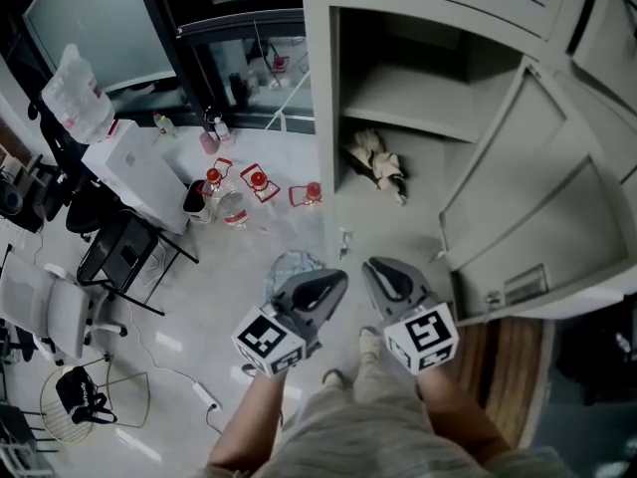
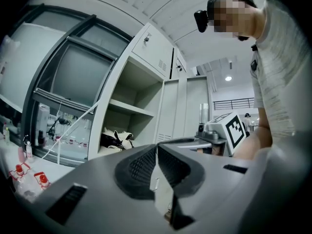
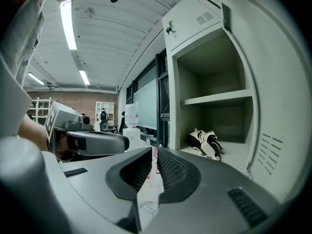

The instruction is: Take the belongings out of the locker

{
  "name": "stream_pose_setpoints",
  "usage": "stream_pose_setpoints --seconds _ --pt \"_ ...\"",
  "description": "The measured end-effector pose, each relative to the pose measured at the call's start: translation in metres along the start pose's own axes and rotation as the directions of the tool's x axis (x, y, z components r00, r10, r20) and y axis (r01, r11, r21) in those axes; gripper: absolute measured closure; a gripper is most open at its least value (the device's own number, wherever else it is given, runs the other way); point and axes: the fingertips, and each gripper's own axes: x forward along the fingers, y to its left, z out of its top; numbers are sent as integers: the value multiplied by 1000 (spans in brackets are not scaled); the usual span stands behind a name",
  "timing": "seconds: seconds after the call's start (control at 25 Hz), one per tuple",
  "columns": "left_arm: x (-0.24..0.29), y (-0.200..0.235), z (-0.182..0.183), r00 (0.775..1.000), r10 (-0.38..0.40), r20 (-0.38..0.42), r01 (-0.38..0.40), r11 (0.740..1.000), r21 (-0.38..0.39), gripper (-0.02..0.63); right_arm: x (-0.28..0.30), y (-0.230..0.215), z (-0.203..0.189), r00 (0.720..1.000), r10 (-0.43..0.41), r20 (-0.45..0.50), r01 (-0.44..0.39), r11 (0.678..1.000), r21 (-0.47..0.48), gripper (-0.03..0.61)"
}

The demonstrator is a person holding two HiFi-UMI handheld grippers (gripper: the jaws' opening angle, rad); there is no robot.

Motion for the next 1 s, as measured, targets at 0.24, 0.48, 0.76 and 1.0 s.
stream_pose_setpoints --seconds 0.24,0.48,0.76,1.0 --pt "26 24 -4 1000 4 -17 -4 1000 -12 609 20 -37 -5 999 -51 2 51 999 9 571" --pt "51 41 -12 999 -14 -36 14 1000 -11 609 39 -65 -7 996 -93 -1 93 996 -2 571" --pt "72 58 -15 999 -13 -41 12 1000 -20 610 59 -92 -12 992 -129 -18 129 992 -1 462" --pt "75 70 -18 998 0 -56 -3 999 -38 609 78 -117 -8 979 -202 -24 201 979 -40 311"
